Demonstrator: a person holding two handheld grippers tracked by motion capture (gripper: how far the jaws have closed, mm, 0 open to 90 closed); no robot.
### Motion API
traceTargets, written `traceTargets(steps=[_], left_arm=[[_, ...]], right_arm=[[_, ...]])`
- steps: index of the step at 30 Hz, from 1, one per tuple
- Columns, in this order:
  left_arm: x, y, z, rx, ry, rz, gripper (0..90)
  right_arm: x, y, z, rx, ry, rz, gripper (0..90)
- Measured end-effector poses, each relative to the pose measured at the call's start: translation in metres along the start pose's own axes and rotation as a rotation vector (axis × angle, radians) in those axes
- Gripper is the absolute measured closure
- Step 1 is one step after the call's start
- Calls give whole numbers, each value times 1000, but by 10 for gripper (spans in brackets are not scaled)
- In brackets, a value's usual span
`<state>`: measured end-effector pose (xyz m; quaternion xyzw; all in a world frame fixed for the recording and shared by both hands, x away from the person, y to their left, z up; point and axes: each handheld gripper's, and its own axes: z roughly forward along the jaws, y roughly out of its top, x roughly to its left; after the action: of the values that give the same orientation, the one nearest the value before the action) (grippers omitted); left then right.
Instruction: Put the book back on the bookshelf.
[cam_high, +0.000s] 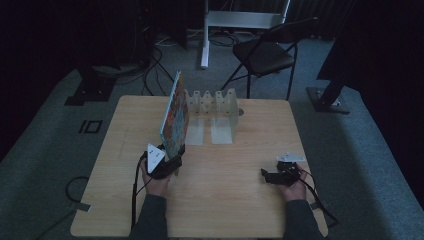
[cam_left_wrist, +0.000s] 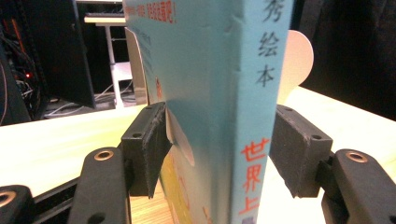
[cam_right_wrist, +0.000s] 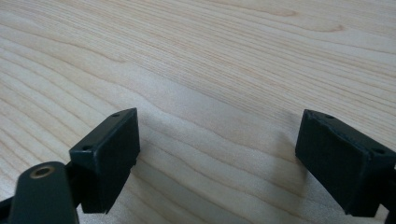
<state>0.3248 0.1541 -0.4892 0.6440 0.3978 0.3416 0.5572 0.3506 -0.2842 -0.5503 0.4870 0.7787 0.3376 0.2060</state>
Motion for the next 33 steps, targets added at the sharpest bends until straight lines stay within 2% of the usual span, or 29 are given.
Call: traceTargets(steps=[8, 11, 14, 19, 20, 21, 22, 23, 24, 25, 26, 29, 33], left_arm=[[6, -1, -9, 0, -13, -8, 395], [8, -1, -15, 3, -37, -4, 396], [12, -2, -22, 28, -73, 2, 385], [16, -6, -30, 37, -88, -1, 382], [19, -9, -33, 51, -108, -8, 383], [19, -9, -33, 51, -108, -8, 383], [20, -10, -34, 62, -112, 1, 383], [20, -12, -37, 84, -143, 20, 382], [20, -12, -37, 84, -143, 20, 382], [19, -13, -39, 96, -150, 44, 382], [17, -15, -44, 114, -177, 76, 381], [16, -17, -48, 132, -212, 69, 379], [18, -21, -49, 169, -227, 69, 379]], right_arm=[[0, 0, 0, 0, 0, 0, 133], [0, 0, 0, 0, 0, 0, 133], [0, 0, 0, 0, 0, 0, 132], [0, 0, 0, 0, 0, 0, 132], [0, 0, 0, 0, 0, 0, 133], [0, 0, 0, 0, 0, 0, 133], [0, 0, 0, 0, -1, 1, 133], [0, 0, 0, 0, -1, 1, 133], [0, 0, 0, 0, -1, 2, 133], [0, 0, 0, 0, -1, 2, 133], [0, 0, 0, 0, -1, 2, 133], [0, 0, 0, 0, -1, 2, 133], [1, 0, 0, 0, -2, 4, 133]])
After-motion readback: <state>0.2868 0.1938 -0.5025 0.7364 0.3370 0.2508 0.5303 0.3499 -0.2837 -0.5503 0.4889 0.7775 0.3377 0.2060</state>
